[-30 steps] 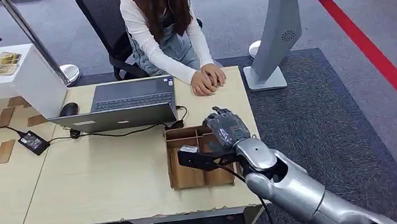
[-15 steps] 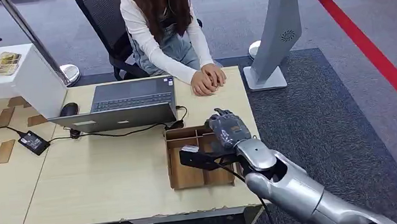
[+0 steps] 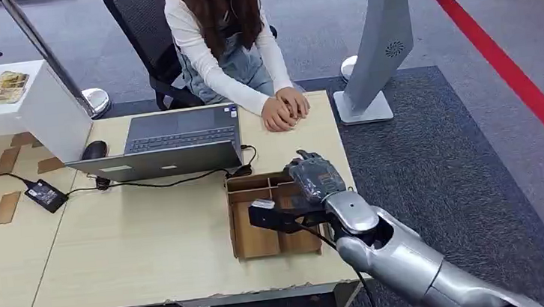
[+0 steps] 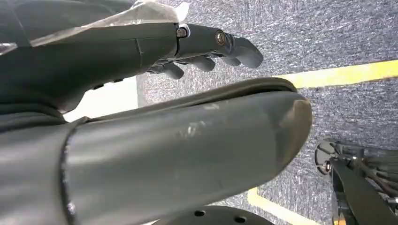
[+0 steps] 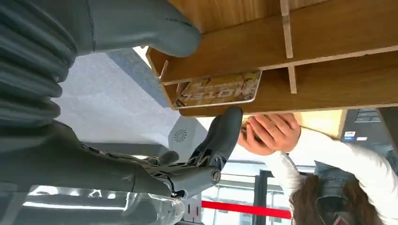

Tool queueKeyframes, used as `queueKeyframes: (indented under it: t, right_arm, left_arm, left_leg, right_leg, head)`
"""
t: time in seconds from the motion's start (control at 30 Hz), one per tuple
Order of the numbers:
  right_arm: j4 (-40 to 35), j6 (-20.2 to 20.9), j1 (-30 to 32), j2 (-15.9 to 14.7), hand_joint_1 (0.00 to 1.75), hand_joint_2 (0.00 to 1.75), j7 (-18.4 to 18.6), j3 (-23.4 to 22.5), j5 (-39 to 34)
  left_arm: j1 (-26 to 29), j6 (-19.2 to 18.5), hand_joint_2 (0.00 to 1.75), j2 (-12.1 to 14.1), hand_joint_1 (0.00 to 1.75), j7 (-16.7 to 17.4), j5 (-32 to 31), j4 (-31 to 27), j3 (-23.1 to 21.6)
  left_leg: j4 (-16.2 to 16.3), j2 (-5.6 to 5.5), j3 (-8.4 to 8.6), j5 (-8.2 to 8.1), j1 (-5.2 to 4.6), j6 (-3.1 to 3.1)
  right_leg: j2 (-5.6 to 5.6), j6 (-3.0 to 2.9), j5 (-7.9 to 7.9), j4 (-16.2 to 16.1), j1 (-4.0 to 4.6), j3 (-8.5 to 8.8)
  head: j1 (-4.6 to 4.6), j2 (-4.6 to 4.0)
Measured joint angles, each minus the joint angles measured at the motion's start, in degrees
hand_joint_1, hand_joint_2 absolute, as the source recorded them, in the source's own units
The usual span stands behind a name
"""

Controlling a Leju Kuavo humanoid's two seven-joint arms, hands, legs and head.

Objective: Pass the card to the sensor for recognition and then transmit it.

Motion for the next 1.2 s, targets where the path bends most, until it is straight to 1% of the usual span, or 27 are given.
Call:
queueKeyframes:
  t: [0.1, 0.13, 0.17, 0.23, 0.27, 0.3, 0.33, 0.4, 0.43, 0.53, 0.57, 0.73, 0.8, 1.07, 1.2]
  right_arm:
    - [0.2, -0.2, 0.0, 0.2, 0.70, 1.75, 0.0, 0.0, 0.0]
    - [0.3, -0.3, 0.0, 0.2, 0.75, 1.75, 0.0, 0.0, 0.0]
    - [0.5, -0.4, 0.0, 0.2, 0.84, 1.75, 0.0, 0.0, 0.0]
    - [0.7, -0.7, 0.0, 0.3, 0.96, 1.75, 0.0, 0.0, 0.0]
    - [0.8, -0.9, 0.0, 0.4, 1.24, 1.75, 0.0, 0.0, 0.1]
    - [1.0, -1.1, 0.0, 0.5, 1.24, 1.75, -0.1, 0.0, 0.1]
    - [1.1, -1.4, -0.1, 0.6, 1.31, 1.75, -0.1, -0.1, 0.2]
    - [1.1, -1.6, -0.1, 0.7, 1.34, 1.75, -0.2, -0.2, 0.2]
    - [1.1, -1.7, -0.1, 0.7, 1.33, 1.75, -0.2, -0.2, 0.2]
    - [1.1, -1.9, -0.1, 0.8, 1.34, 1.75, -0.2, -0.3, 0.2]
    - [1.2, -2.0, -0.1, 0.8, 1.38, 1.75, -0.2, -0.3, 0.2]
    - [1.6, -2.3, -0.1, 1.1, 1.40, 1.75, -0.3, -0.5, 0.1]
    - [1.8, -2.4, -0.1, 1.2, 1.43, 1.75, -0.4, -0.5, 0.0]
    - [2.3, -3.4, 0.0, 1.2, 1.43, 1.75, -0.9, -0.5, -0.2]
    - [2.6, -4.7, 0.1, 1.3, 1.41, 1.75, -1.2, -0.7, -0.9]
  left_arm:
    - [0.0, 0.0, 0.00, 0.0, 0.00, -0.1, 0.0, 0.0, 0.0]
    - [0.0, 0.0, 0.00, 0.0, 0.00, -0.2, 0.0, 0.0, 0.0]
    - [0.0, -0.1, 0.00, 0.0, 0.00, -0.4, -0.1, 0.0, 0.0]
    - [0.0, -0.2, 0.00, 0.1, 0.00, -0.4, -0.3, 0.0, 0.0]
    - [0.0, -0.2, 0.00, 0.1, 0.00, -0.4, -0.3, 0.0, 0.0]
    - [0.0, -0.2, 0.00, 0.1, 0.00, -0.4, -0.4, 0.0, 0.0]
    - [0.0, -0.2, 0.00, 0.1, 0.00, -0.4, -0.5, 0.0, 0.0]
    - [0.0, -0.2, 0.00, 0.1, 0.00, -0.4, -0.5, 0.0, 0.0]
    - [0.0, -0.2, 0.00, 0.1, 0.00, -0.5, -0.5, 0.0, 0.0]
    - [0.0, -0.2, 0.00, 0.1, 0.00, -0.7, -0.5, 0.0, 0.0]
    - [0.0, -0.2, 0.00, 0.1, 0.00, -0.8, -0.5, 0.0, 0.0]
    - [0.0, 0.0, 0.00, 0.1, 0.00, -1.2, -0.1, 0.0, 0.0]
    - [0.0, 0.0, 0.00, 0.1, 0.00, -1.3, 0.1, 0.0, 0.0]
    - [0.0, 0.0, 0.00, 0.1, 0.00, -1.4, 0.3, 0.0, 0.0]
    - [0.0, 0.0, 0.00, 0.1, 0.00, -1.5, 0.4, 0.0, 0.0]
  left_leg:
    - [0.0, 0.00, 0.00, 0.00, 0.00, 0.00]
    - [0.0, 0.00, 0.00, 0.00, 0.00, 0.00]
    - [0.0, 0.00, 0.00, 0.00, 0.00, 0.00]
    - [0.0, 0.00, 0.01, 0.00, 0.00, 0.00]
    - [0.0, 0.00, 0.01, 0.00, 0.00, 0.00]
    - [0.0, 0.00, 0.01, 0.00, 0.00, 0.00]
    - [0.0, 0.00, 0.01, 0.00, 0.00, 0.00]
    - [0.0, 0.00, 0.01, 0.00, 0.00, 0.00]
    - [0.0, 0.00, 0.02, 0.00, 0.00, 0.00]
    - [0.0, 0.00, 0.02, 0.00, 0.00, 0.00]
    - [0.0, 0.00, 0.02, 0.00, 0.00, 0.00]
    - [0.0, 0.00, 0.02, 0.00, 0.00, 0.00]
    - [0.0, 0.01, 0.02, -0.01, 0.00, 0.01]
    - [0.0, 0.01, 0.02, -0.01, 0.00, 0.01]
    - [0.0, 0.00, 0.01, -0.01, 0.00, 0.01]
  right_leg:
    - [0.00, 0.00, 0.00, 0.0, 0.00, 0.00]
    - [0.00, 0.00, 0.00, 0.0, 0.00, 0.00]
    - [0.00, 0.00, 0.00, 0.0, 0.00, 0.00]
    - [0.00, 0.00, 0.00, 0.0, 0.00, 0.00]
    - [0.00, 0.00, 0.00, 0.0, 0.00, 0.01]
    - [0.00, 0.00, 0.00, 0.0, 0.00, 0.01]
    - [0.00, 0.00, 0.00, 0.0, 0.00, 0.01]
    - [0.00, 0.00, 0.00, 0.0, 0.00, 0.01]
    - [0.00, 0.00, 0.00, 0.0, 0.00, 0.01]
    - [0.00, 0.00, 0.00, 0.0, 0.00, 0.01]
    - [0.00, 0.00, 0.00, 0.0, 0.00, 0.01]
    - [0.00, 0.00, 0.00, 0.0, 0.00, 0.01]
    - [0.00, 0.00, 0.00, 0.0, 0.00, 0.00]
    - [0.00, 0.00, 0.00, 0.0, 0.00, 0.00]
    - [0.00, 0.00, 0.00, 0.0, 0.00, 0.00]
  head:
    - [0.00, -0.02]
    - [0.00, 0.00]
    - [0.00, -0.02]
    - [0.00, -0.02]
    - [0.00, -0.02]
    - [0.00, -0.02]
    - [0.00, -0.02]
    - [0.00, 0.00]
    - [0.00, -0.02]
    - [0.00, -0.02]
    - [0.00, -0.02]
    - [0.00, -0.02]
    - [0.00, -0.02]
    - [0.00, -0.02]
    - [0.00, -0.02]
